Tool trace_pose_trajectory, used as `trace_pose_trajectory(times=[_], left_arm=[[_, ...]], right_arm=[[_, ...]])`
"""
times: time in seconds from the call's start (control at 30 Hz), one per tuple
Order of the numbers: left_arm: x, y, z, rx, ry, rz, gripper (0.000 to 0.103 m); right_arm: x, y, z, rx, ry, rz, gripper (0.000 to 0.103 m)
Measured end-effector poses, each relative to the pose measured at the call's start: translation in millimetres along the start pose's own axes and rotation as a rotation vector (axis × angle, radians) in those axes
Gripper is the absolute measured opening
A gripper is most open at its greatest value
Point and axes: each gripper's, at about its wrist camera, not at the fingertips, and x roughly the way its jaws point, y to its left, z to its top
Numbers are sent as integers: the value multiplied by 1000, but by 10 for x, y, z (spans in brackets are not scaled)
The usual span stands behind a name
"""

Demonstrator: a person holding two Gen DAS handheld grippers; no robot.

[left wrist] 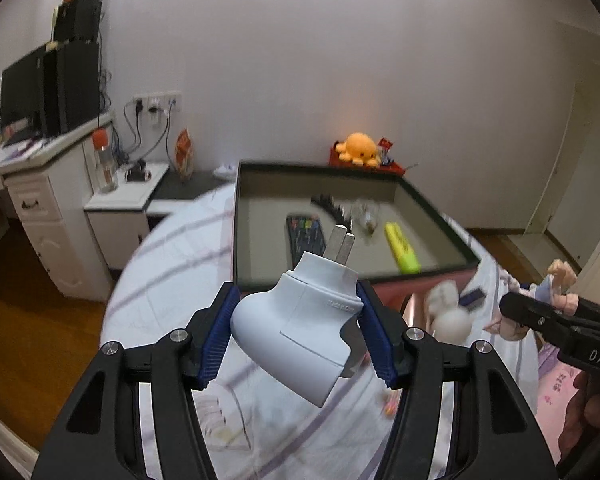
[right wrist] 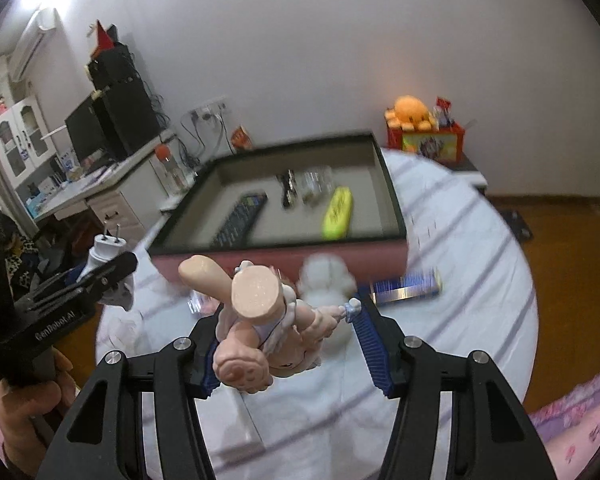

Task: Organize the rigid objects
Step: 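Grasp the white plug adapter with the left gripper while the right grasps a doll figure, then place the plug adapter and doll figure into the box and open both grippers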

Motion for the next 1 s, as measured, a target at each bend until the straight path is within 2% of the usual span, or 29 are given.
trace_pose_trajectory(times=[0.2, 0.47, 0.6, 0.77, 0.93, 1.0], left_arm=[[165, -68, 404, 26, -54, 5, 60], [867, -153, 749, 25, -6, -5, 60], [1258, -144, 817, 14, 49, 6, 60], [1620, -150, 751, 19, 127, 24, 60], [1776, -187, 638, 26, 188, 32, 61], [1792, -192, 619, 27, 199, 49, 61]], right_arm=[[159, 23, 553, -53, -56, 0, 58], [877, -32, 981, -84, 14, 0, 58], [1264, -69, 1006, -90, 92, 6, 58], [1658, -138, 946, -85, 187, 1, 58], [1822, -189, 884, -86, 242, -17, 59], [1854, -194, 858, -89, 263, -22, 64]])
